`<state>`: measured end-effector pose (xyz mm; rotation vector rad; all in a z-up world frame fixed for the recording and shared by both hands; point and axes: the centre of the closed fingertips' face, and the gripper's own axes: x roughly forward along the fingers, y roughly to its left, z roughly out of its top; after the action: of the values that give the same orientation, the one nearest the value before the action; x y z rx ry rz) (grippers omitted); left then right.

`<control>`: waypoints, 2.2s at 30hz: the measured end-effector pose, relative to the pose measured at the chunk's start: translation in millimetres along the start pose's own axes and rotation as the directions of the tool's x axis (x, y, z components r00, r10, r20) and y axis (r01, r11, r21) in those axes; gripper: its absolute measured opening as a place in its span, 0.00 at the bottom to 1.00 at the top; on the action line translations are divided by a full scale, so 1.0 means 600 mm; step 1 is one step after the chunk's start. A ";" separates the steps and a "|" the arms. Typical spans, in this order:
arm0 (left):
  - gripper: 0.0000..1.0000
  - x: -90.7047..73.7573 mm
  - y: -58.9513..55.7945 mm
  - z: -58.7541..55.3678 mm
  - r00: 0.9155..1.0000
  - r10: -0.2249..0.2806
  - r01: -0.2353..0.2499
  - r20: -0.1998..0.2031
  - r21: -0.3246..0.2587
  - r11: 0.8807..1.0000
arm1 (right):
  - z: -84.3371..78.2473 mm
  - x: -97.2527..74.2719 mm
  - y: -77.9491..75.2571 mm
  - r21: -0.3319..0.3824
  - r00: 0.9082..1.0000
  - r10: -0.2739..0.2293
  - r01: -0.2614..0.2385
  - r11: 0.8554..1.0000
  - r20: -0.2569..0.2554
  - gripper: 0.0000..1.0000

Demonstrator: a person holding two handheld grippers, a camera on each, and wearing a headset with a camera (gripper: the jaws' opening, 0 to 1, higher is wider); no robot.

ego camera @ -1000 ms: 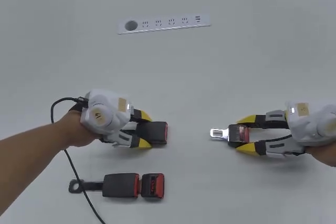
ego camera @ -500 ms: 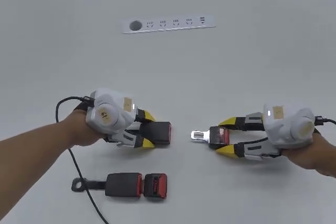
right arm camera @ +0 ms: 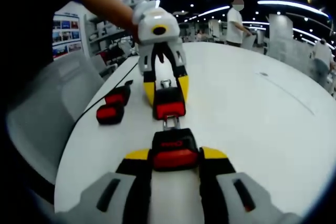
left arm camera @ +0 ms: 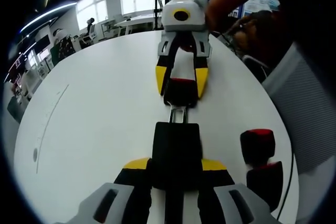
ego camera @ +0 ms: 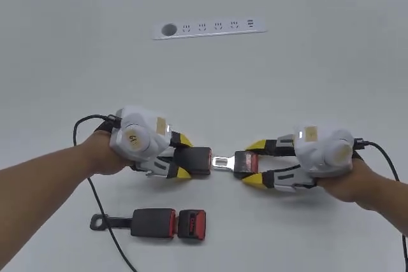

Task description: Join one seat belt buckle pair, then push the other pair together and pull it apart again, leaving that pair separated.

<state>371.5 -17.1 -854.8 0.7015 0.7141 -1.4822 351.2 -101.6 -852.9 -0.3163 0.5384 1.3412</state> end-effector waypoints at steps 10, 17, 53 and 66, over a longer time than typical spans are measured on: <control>0.34 0.001 -0.001 0.000 1.000 0.000 0.000 -0.010 0.004 1.000 | 0.005 0.002 -0.006 -0.010 1.000 0.012 -0.012 1.000 -0.018 0.35; 0.34 0.003 -0.004 0.000 1.000 -0.011 0.012 -0.024 0.024 1.000 | 0.020 0.026 0.001 -0.011 0.999 0.009 -0.009 1.000 -0.032 0.35; 0.34 0.001 -0.005 -0.003 0.999 -0.013 0.014 -0.045 0.027 1.000 | 0.036 0.055 -0.005 0.008 0.992 -0.006 0.007 1.000 -0.126 0.34; 0.34 0.001 -0.005 -0.003 0.999 -0.012 0.013 -0.052 0.018 1.000 | 0.036 0.056 -0.010 -0.004 0.987 -0.018 0.017 1.000 -0.160 0.34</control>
<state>368.2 -15.8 -856.5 0.7530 0.7458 -1.4880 365.6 -63.8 -853.7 -0.4324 0.6672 1.3060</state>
